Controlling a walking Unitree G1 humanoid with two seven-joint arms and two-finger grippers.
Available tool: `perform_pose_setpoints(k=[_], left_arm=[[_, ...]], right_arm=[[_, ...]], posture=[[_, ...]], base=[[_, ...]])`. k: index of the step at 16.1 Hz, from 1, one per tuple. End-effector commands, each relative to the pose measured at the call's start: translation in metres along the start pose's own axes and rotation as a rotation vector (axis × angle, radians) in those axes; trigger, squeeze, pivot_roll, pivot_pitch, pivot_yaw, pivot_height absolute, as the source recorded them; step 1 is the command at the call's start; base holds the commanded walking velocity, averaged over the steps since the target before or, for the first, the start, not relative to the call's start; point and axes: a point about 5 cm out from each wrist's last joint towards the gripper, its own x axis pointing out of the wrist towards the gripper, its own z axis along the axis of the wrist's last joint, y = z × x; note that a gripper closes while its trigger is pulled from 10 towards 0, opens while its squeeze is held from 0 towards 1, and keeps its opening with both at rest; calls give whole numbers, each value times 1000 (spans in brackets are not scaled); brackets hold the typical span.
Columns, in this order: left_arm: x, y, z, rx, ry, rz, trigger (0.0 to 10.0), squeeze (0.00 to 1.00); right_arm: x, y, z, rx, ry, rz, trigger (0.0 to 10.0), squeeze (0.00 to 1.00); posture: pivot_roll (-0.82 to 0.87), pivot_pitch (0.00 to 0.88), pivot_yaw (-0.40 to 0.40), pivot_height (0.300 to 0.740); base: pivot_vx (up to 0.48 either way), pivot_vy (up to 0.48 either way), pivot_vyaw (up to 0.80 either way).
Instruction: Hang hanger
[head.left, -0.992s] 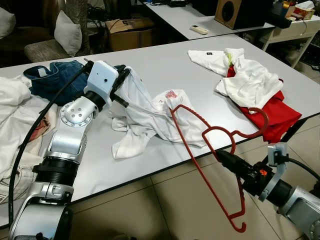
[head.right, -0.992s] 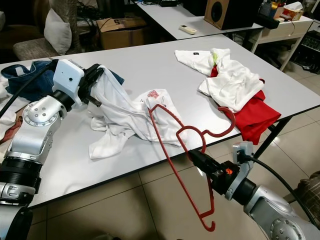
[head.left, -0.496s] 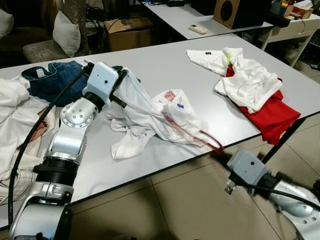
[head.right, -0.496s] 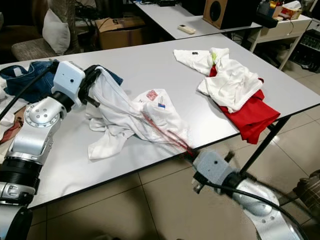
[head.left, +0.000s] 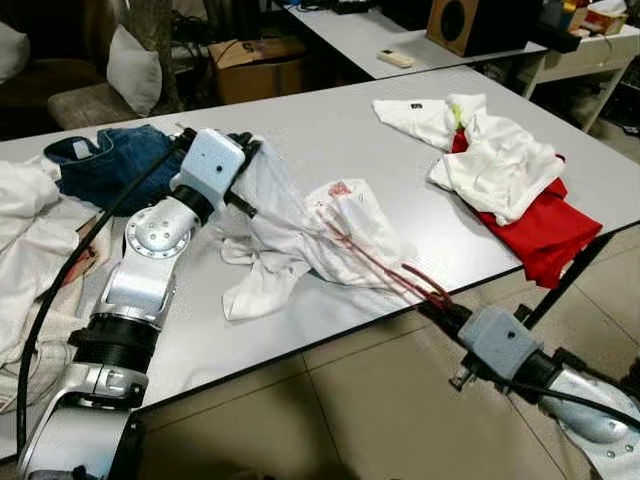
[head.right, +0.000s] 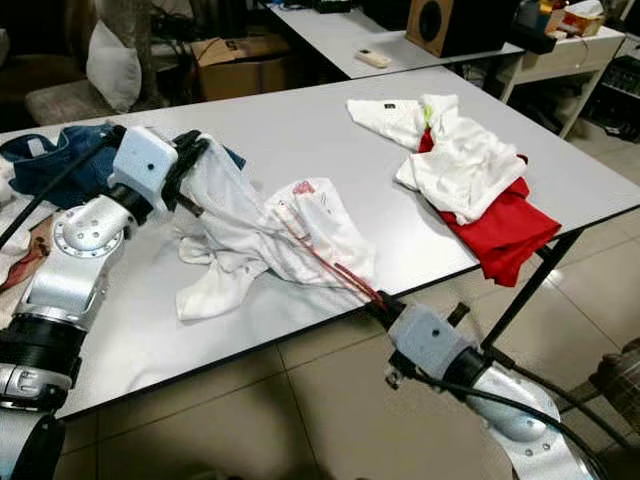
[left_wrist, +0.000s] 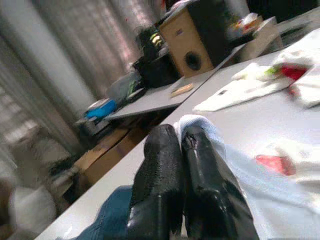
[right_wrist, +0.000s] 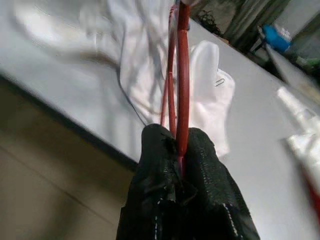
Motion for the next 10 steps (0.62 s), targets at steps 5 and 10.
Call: perform_pose_setpoints(k=[5, 10], left_arm=[[-6, -5, 25, -9, -181, -100, 0, 0], [-5, 10, -2, 85, 51, -16, 0, 0]], right_arm=[[-3, -3, 22, 262, -161, 101, 10000, 0], [-1, -10, 32, 260, -186, 157, 10000, 0]], posture=[[-237, 0, 40, 740], [-206, 0, 11, 740]], base=[[0, 0, 0], [0, 0, 0]])
